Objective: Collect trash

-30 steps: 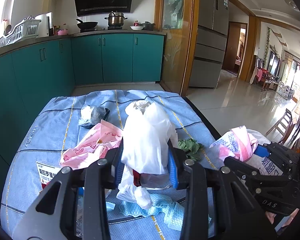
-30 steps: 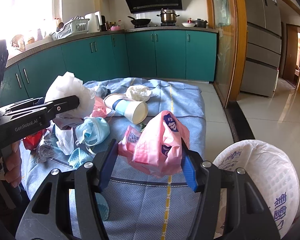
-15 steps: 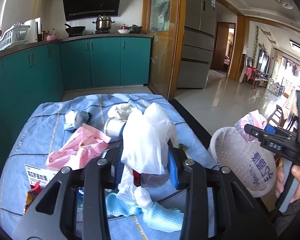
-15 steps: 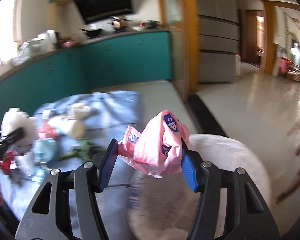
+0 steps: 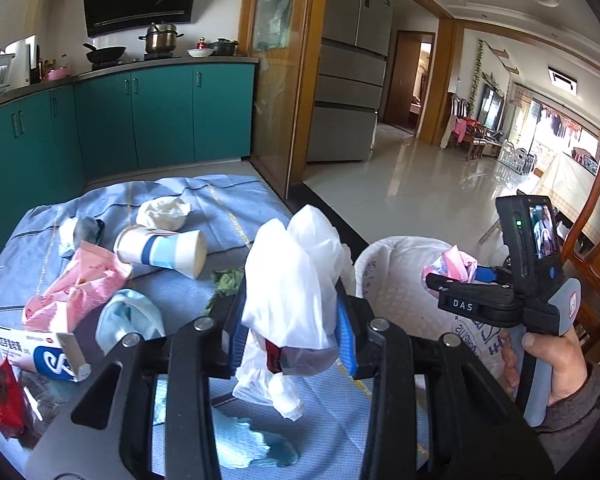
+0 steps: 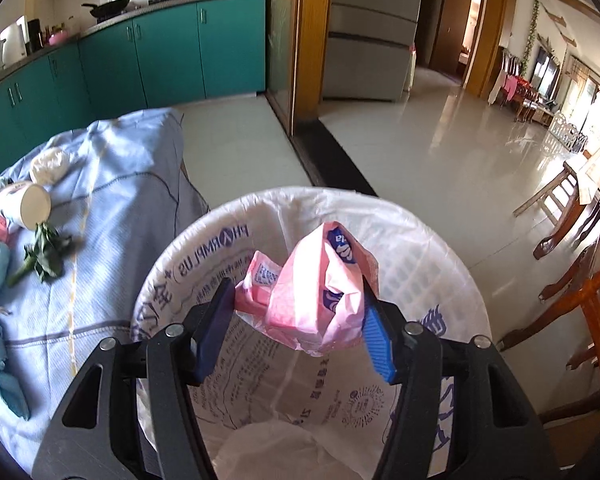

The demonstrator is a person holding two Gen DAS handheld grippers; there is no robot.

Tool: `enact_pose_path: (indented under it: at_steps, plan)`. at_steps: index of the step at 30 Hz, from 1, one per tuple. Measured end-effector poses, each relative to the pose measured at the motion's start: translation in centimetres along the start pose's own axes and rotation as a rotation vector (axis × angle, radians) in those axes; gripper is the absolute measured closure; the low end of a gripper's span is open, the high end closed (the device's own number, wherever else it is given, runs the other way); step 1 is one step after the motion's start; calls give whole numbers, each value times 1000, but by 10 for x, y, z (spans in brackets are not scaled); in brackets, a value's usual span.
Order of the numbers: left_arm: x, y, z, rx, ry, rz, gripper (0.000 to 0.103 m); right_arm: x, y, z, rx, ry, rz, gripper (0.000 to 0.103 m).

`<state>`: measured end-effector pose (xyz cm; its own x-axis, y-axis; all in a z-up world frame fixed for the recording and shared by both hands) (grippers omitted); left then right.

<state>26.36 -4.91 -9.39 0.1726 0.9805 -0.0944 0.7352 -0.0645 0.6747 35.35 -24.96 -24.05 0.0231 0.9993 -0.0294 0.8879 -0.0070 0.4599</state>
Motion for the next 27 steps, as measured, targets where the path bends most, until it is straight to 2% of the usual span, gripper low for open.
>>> enact_pose_path:
  at_steps: [2, 5, 10, 15, 17, 18, 19, 23, 26, 27]
  plan:
    - [-5, -1, 5, 12, -10, 2, 65, -6, -5, 6, 25, 3, 2, 37]
    - [-15, -3, 16, 39, -56, -1, 65, -18, -5, 1, 11, -6, 42, 23]
    - [-56, 0, 36, 87, -147, 57, 65, -54, 1, -16, -46, 18, 201, 21]
    - [-128, 1, 65, 138, -241, 186, 65, -99, 2, -37, -127, 19, 377, 17]
    - [-154, -1, 78, 167, -289, 237, 55, -108, 1, -41, -143, 44, 414, 17]
    - [-166, -3, 85, 187, -304, 266, 37, -111, 0, -43, -150, 51, 421, 17]
    - [-169, -3, 90, 187, -283, 273, 25, -112, 0, -44, -156, 54, 422, 17]
    - [-148, 3, 86, 146, -177, 271, 23, -105, 3, -47, -173, 66, 385, 17]
    - [-93, 21, 63, 37, 32, 225, 21, -87, 6, -47, -177, 103, 334, 17]
    - [-66, 30, 51, -15, 140, 196, 20, -78, 6, -47, -177, 122, 314, 17]
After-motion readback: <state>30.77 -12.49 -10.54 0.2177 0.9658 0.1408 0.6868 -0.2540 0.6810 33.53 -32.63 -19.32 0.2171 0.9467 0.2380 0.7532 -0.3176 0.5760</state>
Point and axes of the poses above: each gripper's, at about its wrist camera, not at the fingertips, and z roughly the way its jaws point, x to its left, y to its top, the point moved 10 cm from there along z, roughly the way its jaws point, and after that the axes turned 13 degrees about x, right-handed, at the moved point
